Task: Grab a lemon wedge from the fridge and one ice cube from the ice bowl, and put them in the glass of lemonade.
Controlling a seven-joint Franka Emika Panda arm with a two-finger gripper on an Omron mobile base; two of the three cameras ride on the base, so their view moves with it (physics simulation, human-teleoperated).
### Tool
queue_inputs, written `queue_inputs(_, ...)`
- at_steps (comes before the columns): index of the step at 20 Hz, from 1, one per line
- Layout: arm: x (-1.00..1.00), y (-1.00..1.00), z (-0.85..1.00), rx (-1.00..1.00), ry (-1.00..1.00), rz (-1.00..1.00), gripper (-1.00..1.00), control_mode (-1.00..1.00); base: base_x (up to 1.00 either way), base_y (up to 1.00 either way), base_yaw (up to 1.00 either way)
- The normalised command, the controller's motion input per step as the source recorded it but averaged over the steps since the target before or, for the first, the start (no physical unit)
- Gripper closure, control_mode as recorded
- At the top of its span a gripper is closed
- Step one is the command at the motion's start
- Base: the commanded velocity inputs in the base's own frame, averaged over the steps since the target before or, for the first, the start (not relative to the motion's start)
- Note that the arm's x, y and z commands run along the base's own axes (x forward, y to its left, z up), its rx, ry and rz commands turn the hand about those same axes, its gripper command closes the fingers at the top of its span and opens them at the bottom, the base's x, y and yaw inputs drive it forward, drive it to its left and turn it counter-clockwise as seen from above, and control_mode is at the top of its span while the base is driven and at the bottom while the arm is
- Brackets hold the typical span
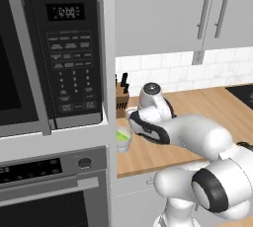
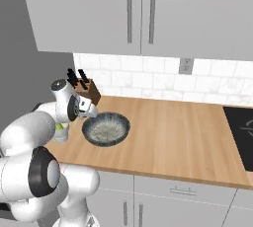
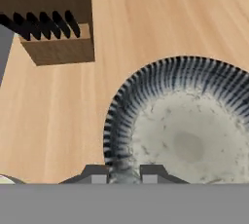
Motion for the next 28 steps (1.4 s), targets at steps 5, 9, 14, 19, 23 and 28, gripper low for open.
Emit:
queue_inputs(5, 0.0, 0.87, 0.58, 0.03, 0.09, 0.23, 1.0, -1.0, 0.0, 0.0, 0.0)
queue_inputs(9, 0.0, 0.92, -0.22, 0.14, 0.1, 0.23, 1.0, -1.0, 0.0, 0.0, 0.0)
queue_inputs(14, -0.04, 0.49, -0.7, -0.01, 0.07, 0.21, 1.0, -1.0, 0.0, 0.0, 0.0)
queue_inputs(19, -0.06, 0.0, -0.31, -0.04, 0.01, 0.04, 1.0, -1.0, 0.0, 0.0, 0.0)
queue_inputs(23, -0.08, 0.04, 0.85, 0.02, -0.09, 0.0, 1.0, -1.0, 0.0, 0.0, 0.0)
queue_inputs(28, -0.12, 0.01, -0.32, -0.04, 0.04, 0.0, 1.0, -1.0, 0.0, 0.0, 0.0)
